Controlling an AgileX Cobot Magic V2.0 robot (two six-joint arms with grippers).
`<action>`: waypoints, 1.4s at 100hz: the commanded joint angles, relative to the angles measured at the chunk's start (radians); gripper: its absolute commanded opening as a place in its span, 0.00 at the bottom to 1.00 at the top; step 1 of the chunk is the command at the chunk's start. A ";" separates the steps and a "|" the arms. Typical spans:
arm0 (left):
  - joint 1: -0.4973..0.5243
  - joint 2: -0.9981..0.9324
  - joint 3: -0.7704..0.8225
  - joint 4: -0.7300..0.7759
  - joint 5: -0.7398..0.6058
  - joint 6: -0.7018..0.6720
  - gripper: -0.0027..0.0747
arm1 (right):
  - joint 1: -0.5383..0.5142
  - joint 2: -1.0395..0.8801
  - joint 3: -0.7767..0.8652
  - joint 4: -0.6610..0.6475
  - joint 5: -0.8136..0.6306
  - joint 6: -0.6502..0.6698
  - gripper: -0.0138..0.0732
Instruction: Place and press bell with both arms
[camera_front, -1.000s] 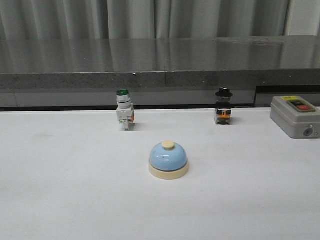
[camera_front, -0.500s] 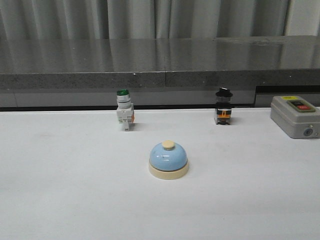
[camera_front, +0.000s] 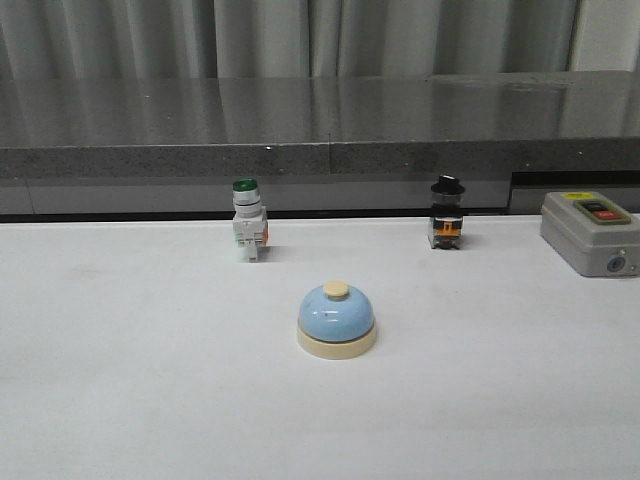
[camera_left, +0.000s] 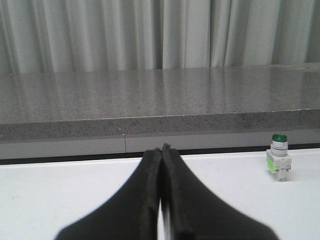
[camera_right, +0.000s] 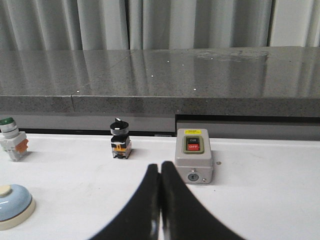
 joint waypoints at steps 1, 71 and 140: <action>0.003 -0.030 0.043 0.000 -0.091 -0.010 0.01 | -0.008 -0.014 -0.014 -0.010 -0.086 -0.007 0.09; 0.003 -0.030 0.043 0.000 -0.091 -0.010 0.01 | -0.008 -0.014 -0.014 -0.049 -0.094 -0.008 0.09; 0.003 -0.030 0.043 0.000 -0.091 -0.010 0.01 | -0.008 0.242 -0.421 -0.048 0.248 -0.008 0.09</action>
